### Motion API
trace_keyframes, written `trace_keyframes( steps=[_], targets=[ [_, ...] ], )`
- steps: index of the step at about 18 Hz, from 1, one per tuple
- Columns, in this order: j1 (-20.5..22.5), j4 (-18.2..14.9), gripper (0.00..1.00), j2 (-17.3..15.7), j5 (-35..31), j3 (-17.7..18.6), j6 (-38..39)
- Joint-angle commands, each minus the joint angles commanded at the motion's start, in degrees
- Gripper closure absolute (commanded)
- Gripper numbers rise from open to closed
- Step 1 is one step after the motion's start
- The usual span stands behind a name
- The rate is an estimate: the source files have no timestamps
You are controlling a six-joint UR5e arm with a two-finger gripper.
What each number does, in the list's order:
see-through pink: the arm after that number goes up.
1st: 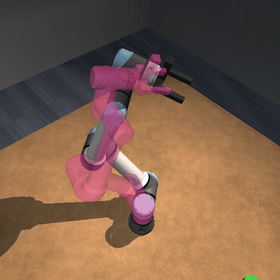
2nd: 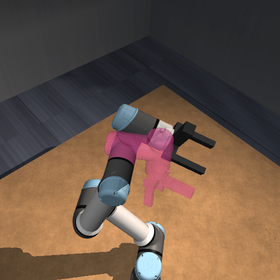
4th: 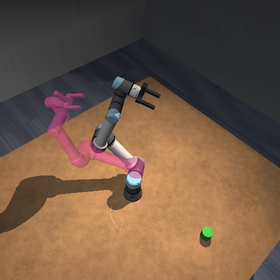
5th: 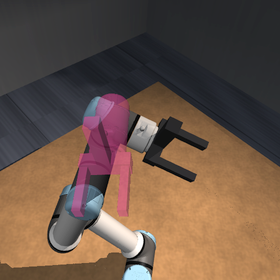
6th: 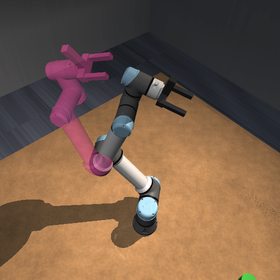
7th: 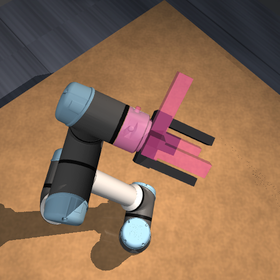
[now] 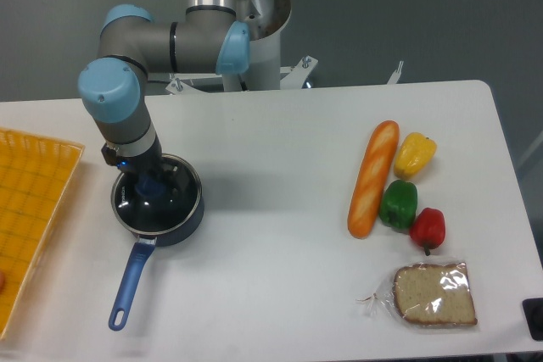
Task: Open the lid
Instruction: 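Close the gripper on the blue lid knob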
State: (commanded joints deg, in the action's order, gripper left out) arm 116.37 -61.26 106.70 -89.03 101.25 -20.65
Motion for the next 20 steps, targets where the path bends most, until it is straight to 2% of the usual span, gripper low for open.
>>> trace_keyframes(
  steps=[7,15,20],
  targets=[
    [0.0,0.44,0.32,-0.09,0.53,0.44,-0.09],
    [0.0,0.44,0.52,-0.09,0.53,0.35,-0.09],
    [0.09,0.44,0.53,-0.17,0.53,0.26,-0.09]
  ],
)
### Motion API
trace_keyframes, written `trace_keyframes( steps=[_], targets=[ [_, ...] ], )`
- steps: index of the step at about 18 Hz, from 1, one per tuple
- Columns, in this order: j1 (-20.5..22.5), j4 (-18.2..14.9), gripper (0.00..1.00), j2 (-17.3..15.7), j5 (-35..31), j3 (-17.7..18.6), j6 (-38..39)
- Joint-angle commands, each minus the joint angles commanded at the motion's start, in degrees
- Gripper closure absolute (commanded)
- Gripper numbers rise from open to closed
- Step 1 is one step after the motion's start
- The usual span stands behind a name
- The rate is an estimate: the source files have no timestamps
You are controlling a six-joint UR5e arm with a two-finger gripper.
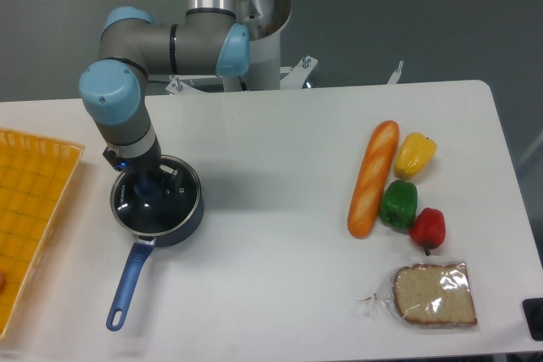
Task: Open the lid
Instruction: 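Close the gripper on the blue lid knob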
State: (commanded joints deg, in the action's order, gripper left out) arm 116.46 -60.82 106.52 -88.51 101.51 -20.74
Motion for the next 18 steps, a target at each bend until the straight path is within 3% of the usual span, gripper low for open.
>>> trace_keyframes(
  steps=[11,15,18],
  targets=[
    [0.44,-0.88,0.55,-0.35,-0.09,-2.19,0.0],
    [0.88,-5.7,0.55,-0.53,0.35,-4.39,-0.7],
    [1.23,-6.24,0.55,-0.62,0.26,-4.75,-0.7]
  ],
)
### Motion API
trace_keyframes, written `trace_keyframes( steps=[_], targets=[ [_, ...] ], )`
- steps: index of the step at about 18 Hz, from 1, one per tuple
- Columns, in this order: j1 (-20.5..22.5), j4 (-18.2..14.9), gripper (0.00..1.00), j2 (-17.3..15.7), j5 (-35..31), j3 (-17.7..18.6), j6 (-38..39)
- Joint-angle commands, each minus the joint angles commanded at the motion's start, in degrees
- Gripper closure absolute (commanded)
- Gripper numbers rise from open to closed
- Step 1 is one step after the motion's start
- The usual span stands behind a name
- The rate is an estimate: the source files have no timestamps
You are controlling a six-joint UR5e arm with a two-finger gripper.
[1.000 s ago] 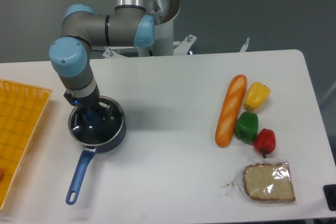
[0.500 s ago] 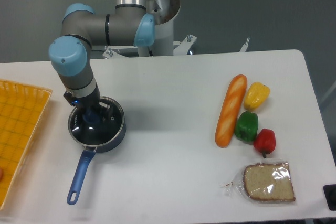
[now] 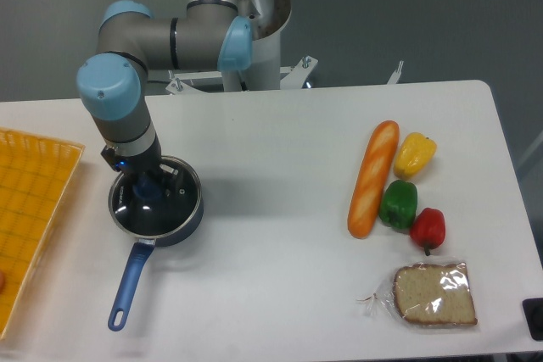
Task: Open the lid
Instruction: 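Close the gripper on the blue lid knob, then lift the glass lid off the saucepan and carry it aside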
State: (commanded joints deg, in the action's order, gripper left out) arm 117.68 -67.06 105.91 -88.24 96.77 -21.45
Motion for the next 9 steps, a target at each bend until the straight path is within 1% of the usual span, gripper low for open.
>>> trace_keyframes(
  steps=[3,7,9],
  targets=[
    [0.18,-0.18,0.55,-0.18,0.0,-0.09,-0.17],
    [1.14,-3.16,0.55,-0.52,0.0,-1.4,-1.49],
    [1.67,-3.78,0.55,-1.14,0.35,-2.11,-2.19]
  ],
)
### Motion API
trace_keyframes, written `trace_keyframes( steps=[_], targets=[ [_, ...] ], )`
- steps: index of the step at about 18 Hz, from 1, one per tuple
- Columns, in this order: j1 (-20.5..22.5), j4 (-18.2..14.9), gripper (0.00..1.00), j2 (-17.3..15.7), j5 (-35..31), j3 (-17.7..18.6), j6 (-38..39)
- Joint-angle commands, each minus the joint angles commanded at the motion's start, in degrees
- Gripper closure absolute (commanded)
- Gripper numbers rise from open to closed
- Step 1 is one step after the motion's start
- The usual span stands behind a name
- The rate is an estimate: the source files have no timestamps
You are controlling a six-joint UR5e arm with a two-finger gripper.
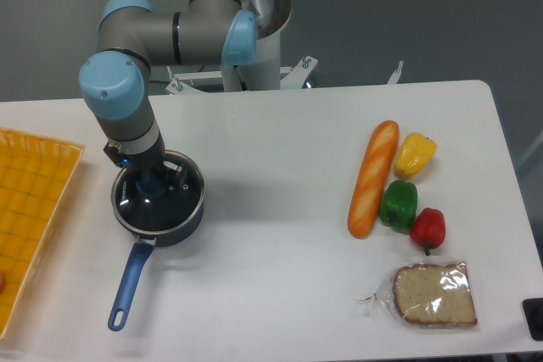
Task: Open the lid
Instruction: 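Lift the glass lid off the saucepan and carry it aside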
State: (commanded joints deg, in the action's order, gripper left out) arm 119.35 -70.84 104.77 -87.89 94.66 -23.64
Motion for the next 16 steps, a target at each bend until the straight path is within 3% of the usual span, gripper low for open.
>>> trace_keyframes(
  steps=[16],
  targets=[
    [7.73,-6.85,0.55,-0.79,-0.52,-2.2,-11.51]
  ],
)
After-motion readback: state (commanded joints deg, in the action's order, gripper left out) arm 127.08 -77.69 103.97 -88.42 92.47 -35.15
